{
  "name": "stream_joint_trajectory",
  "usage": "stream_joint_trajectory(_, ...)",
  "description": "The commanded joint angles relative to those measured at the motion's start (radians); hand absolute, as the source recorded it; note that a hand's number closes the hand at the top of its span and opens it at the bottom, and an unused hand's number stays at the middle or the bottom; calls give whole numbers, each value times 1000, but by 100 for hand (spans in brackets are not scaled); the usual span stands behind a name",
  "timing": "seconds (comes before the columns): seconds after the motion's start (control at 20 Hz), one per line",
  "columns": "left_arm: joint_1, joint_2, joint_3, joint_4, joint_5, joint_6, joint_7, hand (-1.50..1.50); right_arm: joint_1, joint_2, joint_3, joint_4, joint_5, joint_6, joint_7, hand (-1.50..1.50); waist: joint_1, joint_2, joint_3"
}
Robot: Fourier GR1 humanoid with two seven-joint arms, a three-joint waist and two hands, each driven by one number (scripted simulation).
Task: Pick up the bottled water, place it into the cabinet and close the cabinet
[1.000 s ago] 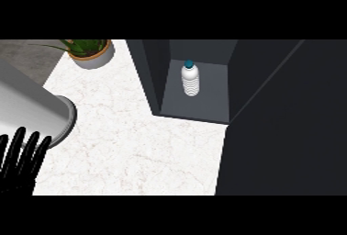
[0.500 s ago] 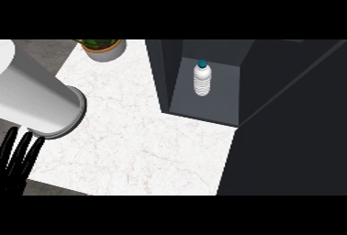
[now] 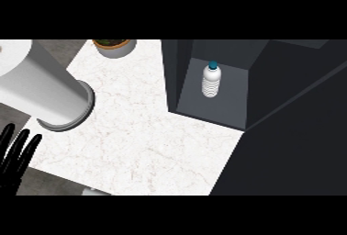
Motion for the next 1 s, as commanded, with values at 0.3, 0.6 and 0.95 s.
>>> stream_joint_trajectory(0.3, -5, 22, 21, 17, 17, -25, 13, -150, -187, 3, 143, 11, 18, 48, 162, 150, 9, 3, -5)
stream_joint_trajectory(0.6, -10, 26, 46, 28, 34, -33, 7, -150, -240, 45, 136, 35, -14, 26, 200, 150, -6, 4, -3)
stream_joint_trajectory(0.95, -15, 35, 50, 29, 35, -49, 11, -150, -220, 73, 153, 92, -123, 43, 188, 150, 19, 34, 0)
